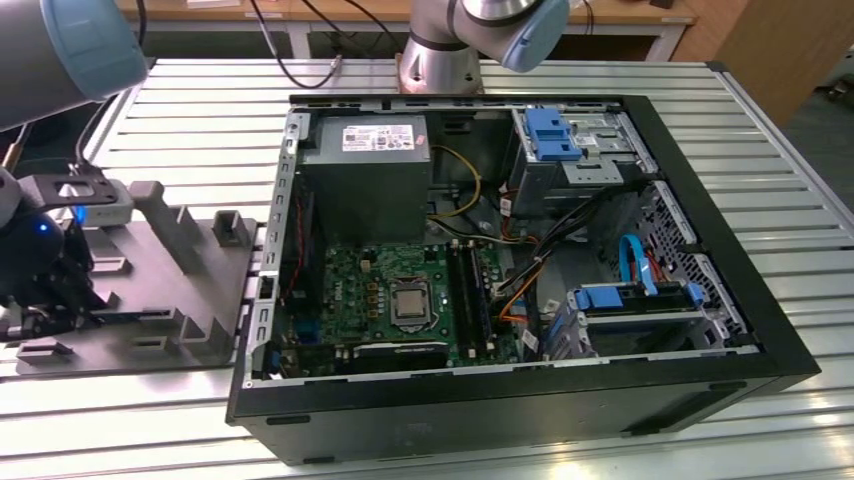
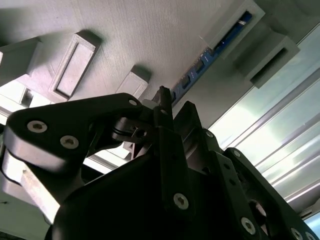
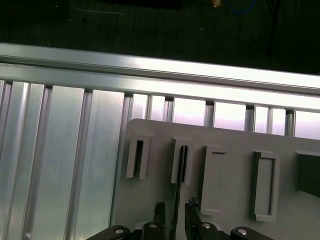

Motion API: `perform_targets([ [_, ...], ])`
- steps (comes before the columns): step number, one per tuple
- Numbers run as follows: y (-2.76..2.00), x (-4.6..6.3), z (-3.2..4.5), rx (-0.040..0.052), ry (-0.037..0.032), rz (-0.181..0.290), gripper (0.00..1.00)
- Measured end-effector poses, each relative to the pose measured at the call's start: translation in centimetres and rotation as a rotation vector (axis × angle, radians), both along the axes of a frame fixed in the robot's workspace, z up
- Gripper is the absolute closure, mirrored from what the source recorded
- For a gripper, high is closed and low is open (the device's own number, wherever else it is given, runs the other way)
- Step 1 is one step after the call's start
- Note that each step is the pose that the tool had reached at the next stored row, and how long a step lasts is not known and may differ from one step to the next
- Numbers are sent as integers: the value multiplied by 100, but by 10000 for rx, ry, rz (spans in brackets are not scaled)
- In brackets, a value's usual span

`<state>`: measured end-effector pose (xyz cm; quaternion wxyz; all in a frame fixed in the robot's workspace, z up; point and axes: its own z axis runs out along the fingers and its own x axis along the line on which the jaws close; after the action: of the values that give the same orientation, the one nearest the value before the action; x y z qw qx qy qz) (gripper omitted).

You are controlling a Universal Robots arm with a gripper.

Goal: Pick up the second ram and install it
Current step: 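Pick up the second ram and move it above second insertion slot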

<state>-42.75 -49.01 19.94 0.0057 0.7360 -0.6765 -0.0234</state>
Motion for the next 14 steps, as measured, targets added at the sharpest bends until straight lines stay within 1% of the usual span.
perform_targets([
  [8,0,0,-13,-1,1,0,70],
  [9,0,0,-14,-1,1,1,72],
  [11,0,0,-15,0,0,0,72],
  [12,0,0,-15,-1,1,0,78],
  [14,0,0,-17,0,0,0,78],
])
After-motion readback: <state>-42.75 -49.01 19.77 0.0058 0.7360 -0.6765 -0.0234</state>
